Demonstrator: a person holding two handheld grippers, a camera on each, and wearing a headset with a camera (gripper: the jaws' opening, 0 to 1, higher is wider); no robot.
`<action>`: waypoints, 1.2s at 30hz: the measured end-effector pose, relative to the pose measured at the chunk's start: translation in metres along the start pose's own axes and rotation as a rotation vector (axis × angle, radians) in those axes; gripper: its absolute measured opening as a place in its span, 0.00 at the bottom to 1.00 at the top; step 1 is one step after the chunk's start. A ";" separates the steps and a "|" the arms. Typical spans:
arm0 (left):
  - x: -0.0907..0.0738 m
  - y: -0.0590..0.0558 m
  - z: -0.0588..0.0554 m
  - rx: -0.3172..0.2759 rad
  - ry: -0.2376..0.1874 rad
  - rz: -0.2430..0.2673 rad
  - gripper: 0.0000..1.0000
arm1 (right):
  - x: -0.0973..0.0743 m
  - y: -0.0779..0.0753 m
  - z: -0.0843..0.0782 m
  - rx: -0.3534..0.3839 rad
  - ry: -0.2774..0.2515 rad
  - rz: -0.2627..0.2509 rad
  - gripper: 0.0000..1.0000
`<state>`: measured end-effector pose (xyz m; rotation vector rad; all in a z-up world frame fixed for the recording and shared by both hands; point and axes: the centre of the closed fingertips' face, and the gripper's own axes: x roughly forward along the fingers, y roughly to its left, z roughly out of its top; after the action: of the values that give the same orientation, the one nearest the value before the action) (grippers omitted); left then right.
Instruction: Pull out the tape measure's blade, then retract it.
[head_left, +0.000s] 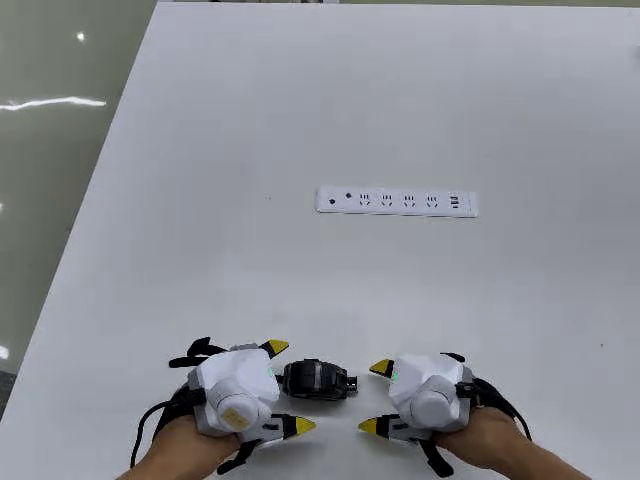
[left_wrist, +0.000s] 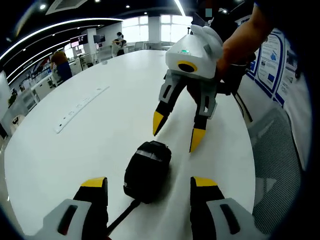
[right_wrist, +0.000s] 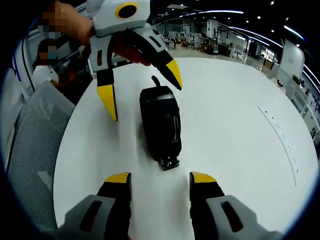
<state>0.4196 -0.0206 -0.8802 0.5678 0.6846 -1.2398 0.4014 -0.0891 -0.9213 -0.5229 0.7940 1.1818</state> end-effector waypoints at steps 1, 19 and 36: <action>0.001 0.000 0.000 0.003 0.000 -0.003 0.63 | 0.001 -0.001 -0.001 -0.001 0.002 -0.001 0.47; 0.014 -0.001 0.005 0.076 0.016 -0.068 0.56 | 0.014 -0.006 0.002 -0.025 0.010 0.026 0.42; 0.022 -0.004 0.005 0.135 0.035 -0.116 0.49 | 0.021 -0.007 0.003 -0.053 0.017 0.046 0.37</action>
<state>0.4207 -0.0398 -0.8928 0.6703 0.6740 -1.3951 0.4124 -0.0763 -0.9365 -0.5615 0.7946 1.2448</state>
